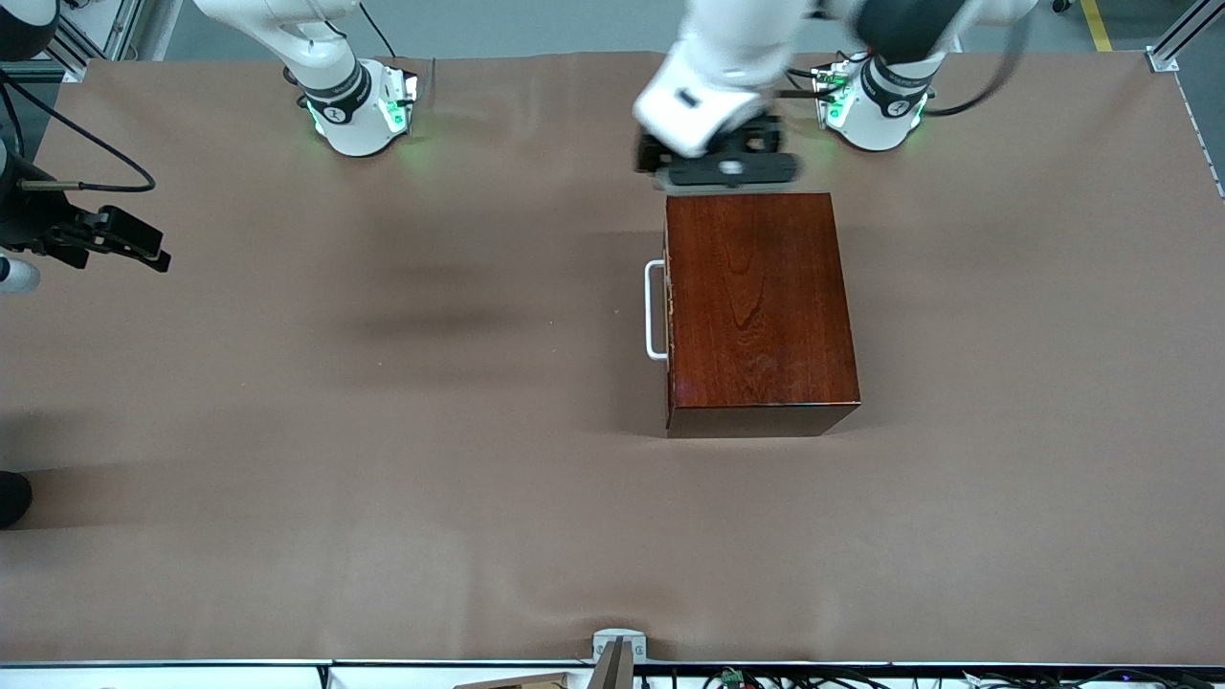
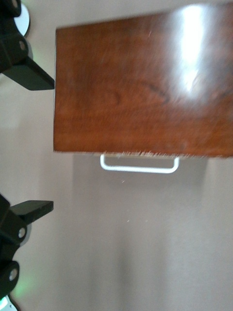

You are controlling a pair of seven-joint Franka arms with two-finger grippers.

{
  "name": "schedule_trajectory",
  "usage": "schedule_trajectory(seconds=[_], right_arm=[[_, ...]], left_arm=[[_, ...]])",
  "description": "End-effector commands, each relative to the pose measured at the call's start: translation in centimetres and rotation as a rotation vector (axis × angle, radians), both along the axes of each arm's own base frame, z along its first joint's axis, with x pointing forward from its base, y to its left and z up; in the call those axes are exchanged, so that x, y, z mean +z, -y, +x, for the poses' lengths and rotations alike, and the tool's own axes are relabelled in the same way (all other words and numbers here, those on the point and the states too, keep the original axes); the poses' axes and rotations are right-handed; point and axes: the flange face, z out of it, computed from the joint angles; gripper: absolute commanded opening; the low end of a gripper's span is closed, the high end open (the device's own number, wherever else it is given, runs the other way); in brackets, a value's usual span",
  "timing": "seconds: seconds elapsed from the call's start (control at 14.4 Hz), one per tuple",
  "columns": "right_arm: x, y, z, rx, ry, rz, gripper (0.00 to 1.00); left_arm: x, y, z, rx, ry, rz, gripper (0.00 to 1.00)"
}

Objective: Open drawer, take yellow block, close drawer
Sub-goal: 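Lower the left gripper and hook the white drawer handle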

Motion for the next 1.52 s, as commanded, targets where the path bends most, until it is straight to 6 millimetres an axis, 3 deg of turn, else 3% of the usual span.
schedule_trajectory(seconds=[0.0, 0.48, 0.62, 0.76, 0.97, 1.45], right_arm=[[0.6, -0.1, -0.1, -0.017, 0.009, 0.01, 1.0], [0.6, 0.0, -0.1, -0.02, 0.01, 0.008, 1.0], [0.6, -0.1, -0.1, -0.018, 0.01, 0.01, 1.0], [0.6, -0.2, -0.1, -0.017, 0.01, 0.01, 1.0], [0.6, 0.0, -0.1, -0.02, 0.01, 0.01, 1.0], [0.6, -0.1, -0.1, -0.018, 0.01, 0.01, 1.0]], left_arm=[[-3.1, 3.6, 0.7, -0.017, -0.038, -0.015, 1.0], [-13.7, 10.6, -2.0, -0.134, -0.014, 0.111, 1.0], [-14.8, 10.7, -1.9, -0.147, 0.012, 0.15, 1.0], [-18.4, 11.0, -1.1, -0.156, 0.01, 0.19, 1.0], [-21.1, 11.0, -0.1, -0.164, 0.01, 0.205, 1.0], [-24.1, 10.4, 0.8, -0.182, 0.038, 0.279, 1.0]])
